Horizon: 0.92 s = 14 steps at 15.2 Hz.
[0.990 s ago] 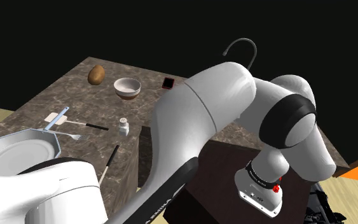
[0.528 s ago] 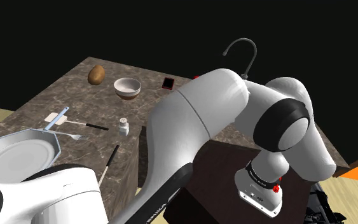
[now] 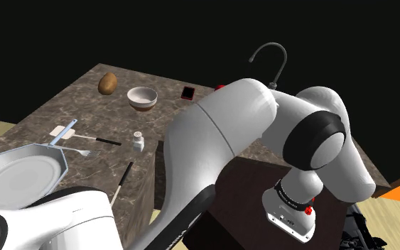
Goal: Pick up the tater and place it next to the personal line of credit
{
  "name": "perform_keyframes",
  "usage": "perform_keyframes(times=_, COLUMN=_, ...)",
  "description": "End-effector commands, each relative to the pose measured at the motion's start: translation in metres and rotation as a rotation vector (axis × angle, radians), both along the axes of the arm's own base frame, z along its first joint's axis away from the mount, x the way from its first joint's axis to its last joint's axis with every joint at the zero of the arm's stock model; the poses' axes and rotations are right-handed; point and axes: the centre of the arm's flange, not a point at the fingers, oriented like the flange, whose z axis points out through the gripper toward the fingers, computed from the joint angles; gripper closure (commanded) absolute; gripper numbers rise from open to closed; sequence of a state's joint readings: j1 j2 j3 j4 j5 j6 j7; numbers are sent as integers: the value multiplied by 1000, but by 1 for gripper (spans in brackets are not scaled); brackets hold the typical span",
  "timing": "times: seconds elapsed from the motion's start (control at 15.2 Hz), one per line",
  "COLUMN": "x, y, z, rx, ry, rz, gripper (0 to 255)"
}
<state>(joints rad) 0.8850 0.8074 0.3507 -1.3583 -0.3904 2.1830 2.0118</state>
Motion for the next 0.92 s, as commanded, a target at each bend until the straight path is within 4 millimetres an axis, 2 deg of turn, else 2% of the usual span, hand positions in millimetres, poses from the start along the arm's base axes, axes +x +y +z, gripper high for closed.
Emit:
perform_keyframes(times=0.0, x=-2, y=-4, z=-14, rx=-22, ry=10, rz=-1, gripper=0)
perform_keyframes(times=0.07, x=3, y=-3, z=-7, rx=-22, ry=11, rz=-1, gripper=0)
perform_keyframes(times=0.33, x=-1, y=-4, z=43, rx=-22, ry=11, rz=-1, gripper=0)
perform_keyframes(times=0.86, x=-1, y=-4, z=43, rx=-22, ry=11, rz=-1, gripper=0)
